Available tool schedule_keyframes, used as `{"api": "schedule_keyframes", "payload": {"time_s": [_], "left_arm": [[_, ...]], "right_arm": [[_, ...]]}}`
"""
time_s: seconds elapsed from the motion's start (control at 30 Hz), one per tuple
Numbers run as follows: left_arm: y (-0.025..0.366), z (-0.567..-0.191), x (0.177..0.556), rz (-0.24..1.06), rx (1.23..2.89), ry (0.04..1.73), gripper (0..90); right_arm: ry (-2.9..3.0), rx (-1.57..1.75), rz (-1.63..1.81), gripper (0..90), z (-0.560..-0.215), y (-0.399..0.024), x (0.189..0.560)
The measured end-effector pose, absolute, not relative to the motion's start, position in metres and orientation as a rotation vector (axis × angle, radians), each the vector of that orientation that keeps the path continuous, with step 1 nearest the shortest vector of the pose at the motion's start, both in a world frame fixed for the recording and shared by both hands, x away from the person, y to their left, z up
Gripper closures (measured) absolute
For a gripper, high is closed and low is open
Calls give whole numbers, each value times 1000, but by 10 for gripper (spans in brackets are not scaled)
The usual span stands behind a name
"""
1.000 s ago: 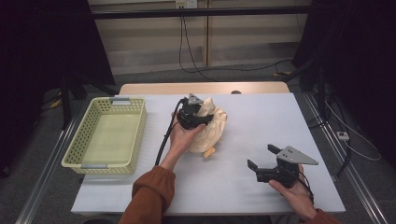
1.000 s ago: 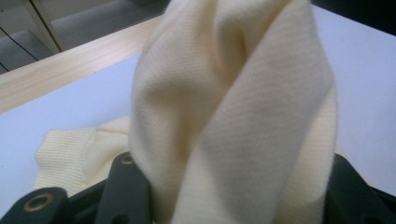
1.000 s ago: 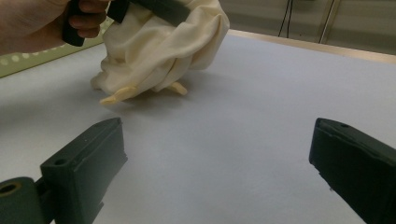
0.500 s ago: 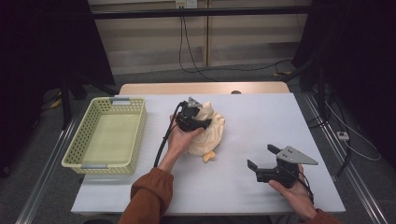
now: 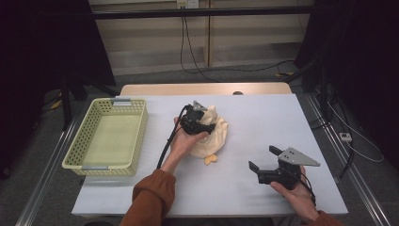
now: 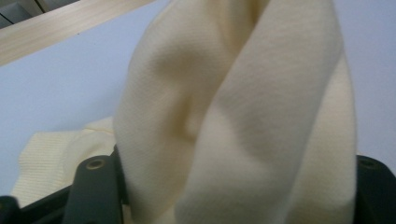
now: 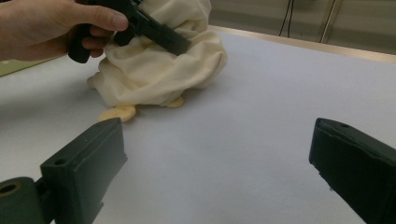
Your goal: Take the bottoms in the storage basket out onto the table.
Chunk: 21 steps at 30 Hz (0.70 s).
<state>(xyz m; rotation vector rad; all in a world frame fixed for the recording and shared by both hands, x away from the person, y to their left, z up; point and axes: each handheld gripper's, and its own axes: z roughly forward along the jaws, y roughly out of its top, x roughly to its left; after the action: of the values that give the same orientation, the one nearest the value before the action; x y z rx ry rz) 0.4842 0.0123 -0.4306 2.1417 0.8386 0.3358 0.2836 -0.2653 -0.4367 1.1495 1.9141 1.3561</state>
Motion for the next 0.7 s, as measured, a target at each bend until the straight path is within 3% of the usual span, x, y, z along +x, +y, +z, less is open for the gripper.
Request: {"api": "schedule_keyframes", "payload": {"time_s": [0.47,0.7], "left_arm": [[2,-443,487,401,2127,849,163],[2,-444,491,402,2125,851,122]], "right_arm": [[1912,1151,1356,36,-437,-266,283],[1913,1156,1359,36,-438,-267,285]]}}
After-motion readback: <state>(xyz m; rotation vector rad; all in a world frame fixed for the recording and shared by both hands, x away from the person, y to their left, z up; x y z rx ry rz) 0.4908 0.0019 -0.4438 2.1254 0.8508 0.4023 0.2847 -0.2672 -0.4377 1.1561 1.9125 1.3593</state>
